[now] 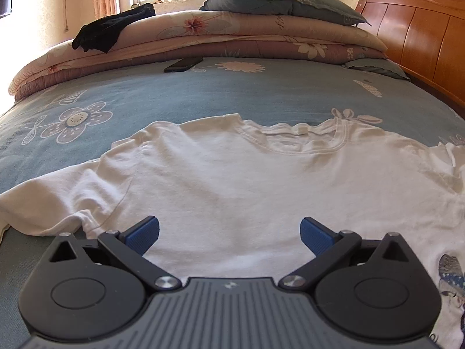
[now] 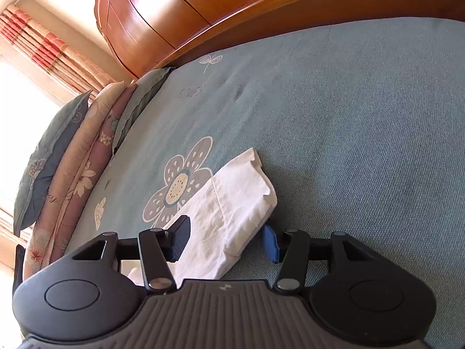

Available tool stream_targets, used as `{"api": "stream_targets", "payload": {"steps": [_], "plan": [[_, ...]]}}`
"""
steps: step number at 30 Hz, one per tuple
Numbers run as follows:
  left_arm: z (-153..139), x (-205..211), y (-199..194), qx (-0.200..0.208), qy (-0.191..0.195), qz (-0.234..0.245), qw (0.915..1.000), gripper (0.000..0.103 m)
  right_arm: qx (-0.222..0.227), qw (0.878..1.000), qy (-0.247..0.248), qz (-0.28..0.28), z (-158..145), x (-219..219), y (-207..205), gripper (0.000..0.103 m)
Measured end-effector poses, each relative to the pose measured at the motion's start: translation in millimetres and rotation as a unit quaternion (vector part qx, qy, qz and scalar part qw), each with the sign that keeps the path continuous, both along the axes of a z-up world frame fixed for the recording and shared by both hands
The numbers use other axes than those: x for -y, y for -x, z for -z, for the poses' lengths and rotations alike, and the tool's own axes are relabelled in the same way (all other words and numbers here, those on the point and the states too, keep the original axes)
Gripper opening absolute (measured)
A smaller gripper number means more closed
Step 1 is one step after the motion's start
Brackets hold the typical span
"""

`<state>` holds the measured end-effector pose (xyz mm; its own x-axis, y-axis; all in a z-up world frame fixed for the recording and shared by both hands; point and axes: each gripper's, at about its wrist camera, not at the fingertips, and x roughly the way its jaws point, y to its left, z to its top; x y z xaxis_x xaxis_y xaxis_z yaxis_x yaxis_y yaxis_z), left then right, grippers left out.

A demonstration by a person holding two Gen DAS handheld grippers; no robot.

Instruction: Fold clothes

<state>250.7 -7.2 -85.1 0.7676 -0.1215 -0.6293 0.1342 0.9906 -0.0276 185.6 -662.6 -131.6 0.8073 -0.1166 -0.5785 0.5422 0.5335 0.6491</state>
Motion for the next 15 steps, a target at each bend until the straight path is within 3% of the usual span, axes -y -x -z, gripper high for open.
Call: {"api": "stream_targets", "payload": {"steps": [3, 5, 7, 8, 10, 15], "plan": [[-18.3, 54.9, 8.2, 0.014, 0.074, 0.084, 0.9936, 0.102, -0.001, 1.000, 0.031, -0.003, -1.4, -4.4, -4.9, 0.055], [-28.1, 90.6, 15.4, 0.035, 0.103, 0.134, 0.9850, 0.102, -0.014, 0.998, 0.056, -0.005, -3.9, -5.6, -11.2, 0.047], [-32.8, 128.2, 18.1, 0.039, 0.098, 0.168, 0.9801, 0.103, -0.031, 0.997, 0.069, -0.005, -5.4, -5.7, -13.9, 0.035], [-33.1, 142.3, 18.3, 0.030, 0.090, 0.173, 0.9803, 0.103, -0.038, 0.997, 0.070, -0.003, -5.9, -5.4, -14.0, 0.022], [-32.2, 166.9, 21.3, 0.012, 0.070, 0.174, 0.9822, 0.102, -0.042, 0.997, 0.064, 0.000, -6.1, -2.3, -13.1, 0.019], [-19.0, 185.8, 35.4, -0.002, 0.073, 0.180, 0.9809, 0.102, -0.049, 0.994, 0.102, 0.002, -15.8, -5.7, -13.1, 0.014]]}}
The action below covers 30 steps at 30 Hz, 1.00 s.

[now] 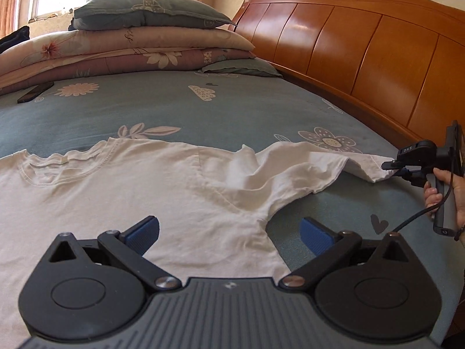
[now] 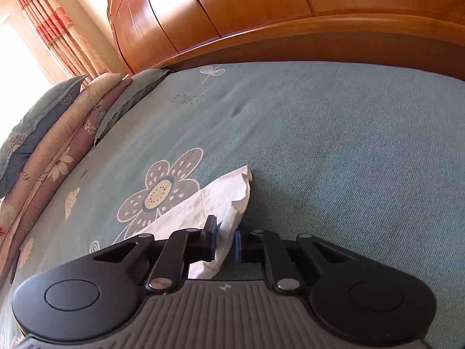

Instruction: Fold clothes

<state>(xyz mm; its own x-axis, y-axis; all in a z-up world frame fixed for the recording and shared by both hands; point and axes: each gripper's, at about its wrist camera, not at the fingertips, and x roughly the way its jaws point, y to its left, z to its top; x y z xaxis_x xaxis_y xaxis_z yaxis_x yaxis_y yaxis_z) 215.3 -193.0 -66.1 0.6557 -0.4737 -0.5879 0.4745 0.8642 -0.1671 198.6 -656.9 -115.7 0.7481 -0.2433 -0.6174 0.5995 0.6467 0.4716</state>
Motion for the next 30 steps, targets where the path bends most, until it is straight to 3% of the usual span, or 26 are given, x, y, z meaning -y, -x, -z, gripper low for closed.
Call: {"api": "stream_targets", "payload": {"steps": [8, 18, 30], "plan": [[7.4, -3.4, 6.5, -0.039, 0.020, -0.007, 0.9990, 0.102, -0.038, 0.994, 0.102, 0.018, -16.3, 0.7, 0.1, 0.013], [13.1, -0.1, 12.5, -0.049, 0.021, 0.006, 0.9986, 0.102, -0.053, 0.995, 0.077, 0.041, -4.4, 28.0, 5.0, 0.012], [25.0, -0.1, 6.9, -0.060, 0.006, 0.002, 0.9982, 0.102, -0.109, 0.987, 0.111, 0.030, -8.9, 21.5, 12.3, 0.014]]}}
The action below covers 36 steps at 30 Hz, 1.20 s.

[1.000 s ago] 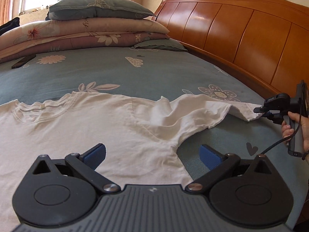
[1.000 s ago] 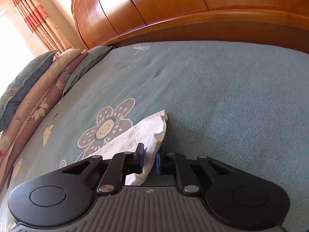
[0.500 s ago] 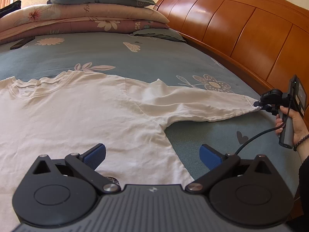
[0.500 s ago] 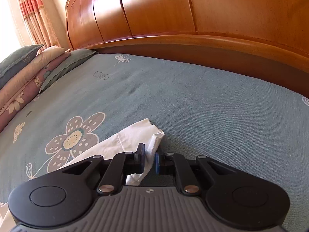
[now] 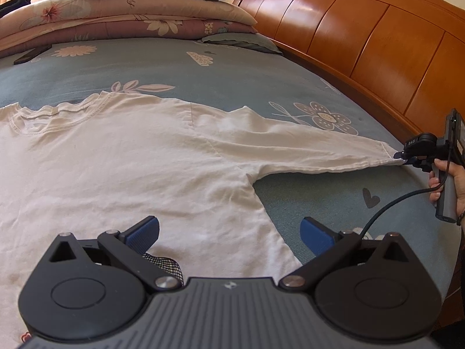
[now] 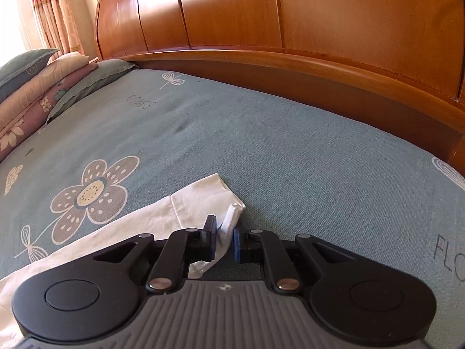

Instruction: Fold clothes

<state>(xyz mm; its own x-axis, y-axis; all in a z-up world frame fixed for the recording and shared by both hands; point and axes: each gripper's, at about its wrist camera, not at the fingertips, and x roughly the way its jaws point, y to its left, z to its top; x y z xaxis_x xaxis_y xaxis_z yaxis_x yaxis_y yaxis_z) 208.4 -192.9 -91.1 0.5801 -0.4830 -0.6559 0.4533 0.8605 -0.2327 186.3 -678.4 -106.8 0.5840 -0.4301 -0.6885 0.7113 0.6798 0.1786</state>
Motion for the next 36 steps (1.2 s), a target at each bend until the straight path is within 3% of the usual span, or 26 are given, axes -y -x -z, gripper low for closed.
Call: {"api": "stream_targets", "payload": {"steps": [1, 3, 5, 12, 17, 19, 22, 27, 29, 31, 33, 36], "plan": [[2.3, 0.1, -1.7, -0.004, -0.003, -0.001, 1.0000, 0.102, -0.006, 1.000, 0.002, 0.001, -1.0, -0.4, 0.7, 0.016], [6.8, 0.5, -3.5, -0.008, -0.008, -0.001, 0.9999, 0.102, -0.010, 1.000, 0.010, 0.009, -3.6, -0.4, 2.8, 0.034], [9.6, 1.9, -1.2, 0.004, -0.016, 0.003, 0.9999, 0.102, 0.015, 1.000, 0.013, 0.022, -6.3, 4.7, 9.8, 0.049], [15.3, 12.9, 6.6, 0.037, -0.062, 0.023, 0.9972, 0.102, 0.087, 0.995, -0.028, 0.047, -15.2, 26.7, 26.2, 0.053], [17.1, 13.4, 6.9, 0.044, -0.060, 0.019, 0.9971, 0.102, 0.115, 0.990, -0.054, -0.053, -24.4, -8.2, -1.9, 0.054], [17.3, 13.6, 6.6, 0.045, -0.059, 0.018, 0.9971, 0.102, 0.142, 0.977, -0.096, -0.126, -26.9, -33.2, -21.6, 0.054], [16.6, 12.4, 5.7, 0.044, -0.057, 0.022, 0.9972, 0.102, 0.139, 0.953, -0.136, -0.231, -28.1, -81.7, -57.0, 0.057], [15.8, 3.1, 1.2, 0.036, -0.036, 0.037, 0.9980, 0.102, 0.127, 0.901, -0.220, -0.352, -22.7, -150.8, -102.2, 0.063], [16.0, -1.9, 0.6, 0.034, -0.021, 0.040, 0.9984, 0.102, 0.109, 0.889, -0.229, -0.382, -21.8, -174.4, -113.4, 0.066], [16.7, -5.1, 0.8, 0.034, -0.011, 0.041, 0.9985, 0.102, 0.088, 0.887, -0.204, -0.404, -24.4, -194.7, -122.2, 0.067], [17.1, -7.2, 1.3, 0.035, -0.004, 0.043, 0.9985, 0.102, 0.070, 0.890, -0.149, -0.424, -32.0, -211.9, -126.4, 0.067], [17.6, -9.8, 1.4, 0.036, 0.002, 0.048, 0.9982, 0.102, 0.059, 0.876, -0.060, -0.474, -48.4, -226.2, -130.7, 0.067]]}}
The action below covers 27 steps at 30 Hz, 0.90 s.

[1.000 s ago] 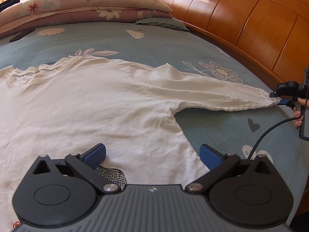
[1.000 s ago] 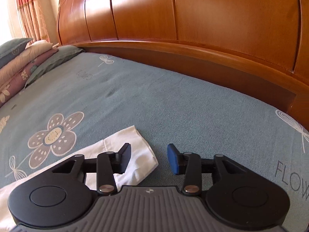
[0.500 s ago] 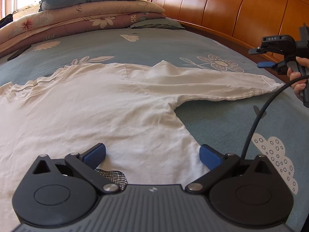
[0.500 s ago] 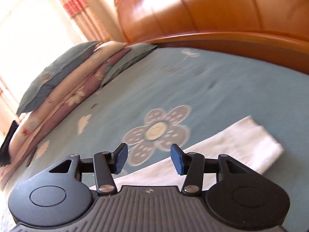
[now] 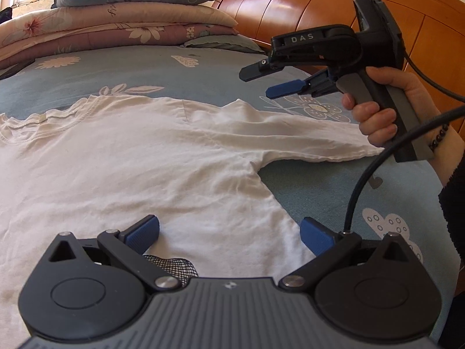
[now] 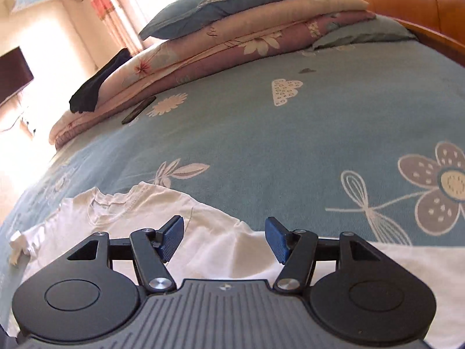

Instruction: Fold clothes

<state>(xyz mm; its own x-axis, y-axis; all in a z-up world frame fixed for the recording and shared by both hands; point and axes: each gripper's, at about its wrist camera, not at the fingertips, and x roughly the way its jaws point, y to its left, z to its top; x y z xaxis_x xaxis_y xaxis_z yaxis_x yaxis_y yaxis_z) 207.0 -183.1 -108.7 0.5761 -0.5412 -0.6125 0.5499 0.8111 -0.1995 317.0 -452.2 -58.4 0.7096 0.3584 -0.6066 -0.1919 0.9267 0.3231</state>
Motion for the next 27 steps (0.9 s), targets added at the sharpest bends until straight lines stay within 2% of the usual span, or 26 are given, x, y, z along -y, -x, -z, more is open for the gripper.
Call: {"api": "stream_targets", "payload": {"steps": [5, 10, 12, 14, 16, 18, 22, 25, 27], "plan": [[-0.8, 0.4, -2.0, -0.001, -0.005, 0.009, 0.9999, 0.102, 0.044, 0.996, 0.066, -0.031, -3.9, 8.7, -7.5, 0.067], [1.5, -0.2, -0.3, 0.011, -0.012, 0.024, 0.9996, 0.102, 0.012, 0.987, 0.156, -0.035, 32.0, 30.6, -14.9, 0.066], [2.1, -0.1, 0.6, 0.016, -0.013, 0.026, 0.9995, 0.102, -0.004, 0.987, 0.158, -0.034, 43.9, 40.5, -16.0, 0.066], [2.5, 0.6, 1.1, 0.019, -0.015, 0.026, 0.9994, 0.102, -0.001, 0.986, 0.163, -0.044, 52.8, 41.8, -14.2, 0.065], [2.3, 1.1, 1.0, 0.020, -0.016, 0.026, 0.9993, 0.102, 0.011, 0.985, 0.166, -0.054, 56.2, 40.7, -11.4, 0.054], [2.2, 1.0, 1.1, 0.021, -0.016, 0.026, 0.9993, 0.102, 0.010, 0.986, 0.158, -0.046, 55.2, 39.7, -13.4, 0.004], [2.1, -0.1, 1.0, 0.021, -0.014, 0.027, 0.9993, 0.102, 0.014, 0.982, 0.186, -0.040, 55.0, 30.9, -13.9, 0.001], [2.1, -1.0, 1.0, 0.021, -0.011, 0.027, 0.9994, 0.102, 0.008, 0.981, 0.194, -0.010, 53.8, 34.1, -16.7, 0.000], [2.2, -0.8, 0.9, 0.021, -0.011, 0.027, 0.9994, 0.102, -0.004, 0.977, 0.211, 0.033, 56.4, 41.7, -20.6, 0.000]]}}
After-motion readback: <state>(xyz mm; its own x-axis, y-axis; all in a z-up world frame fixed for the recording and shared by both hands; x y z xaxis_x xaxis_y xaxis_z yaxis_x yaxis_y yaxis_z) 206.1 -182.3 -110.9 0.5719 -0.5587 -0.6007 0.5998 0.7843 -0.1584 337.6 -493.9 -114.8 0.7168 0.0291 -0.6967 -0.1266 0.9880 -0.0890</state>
